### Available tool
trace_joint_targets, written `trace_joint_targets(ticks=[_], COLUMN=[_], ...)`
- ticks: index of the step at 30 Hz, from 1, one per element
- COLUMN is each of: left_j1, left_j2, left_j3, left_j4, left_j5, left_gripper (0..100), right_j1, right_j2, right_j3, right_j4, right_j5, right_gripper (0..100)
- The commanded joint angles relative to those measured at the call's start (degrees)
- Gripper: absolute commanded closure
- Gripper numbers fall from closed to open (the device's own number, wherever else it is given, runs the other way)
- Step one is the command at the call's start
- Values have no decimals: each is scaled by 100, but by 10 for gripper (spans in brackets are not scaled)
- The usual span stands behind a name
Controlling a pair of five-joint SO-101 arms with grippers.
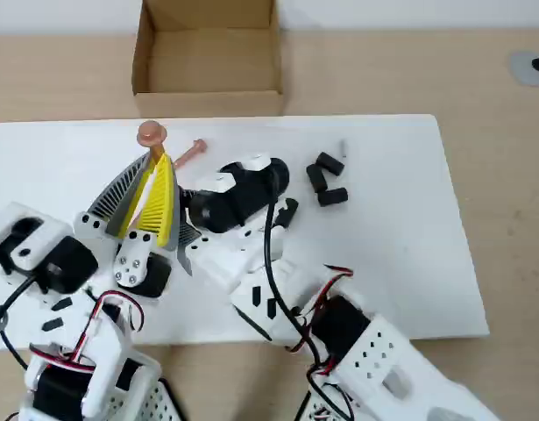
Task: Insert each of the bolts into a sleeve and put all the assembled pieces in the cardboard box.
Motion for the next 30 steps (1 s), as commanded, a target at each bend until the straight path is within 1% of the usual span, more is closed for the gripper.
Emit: trace_joint_targets(ticks=[1, 8, 16, 25, 30], left_j1=[-26, -26, -26, -35, -26], left_j2=[-13, -4, -4, 13, 13], left_j3=[-141, -141, -369, -387, -360], left_j4=[0, 79, 818, 879, 1196], left_j5=[-167, -149, 62, 26, 44], left_gripper=[993, 994, 994, 994, 994], right_j1=[-48, -40, -40, -31, -31], right_j2=[13, 13, -4, -13, -13], right_j3=[-409, -400, -400, -400, -400], right_j4=[-114, -114, -114, -114, -114], right_j5=[220, 255, 255, 255, 255], right_gripper=[989, 989, 989, 989, 989])
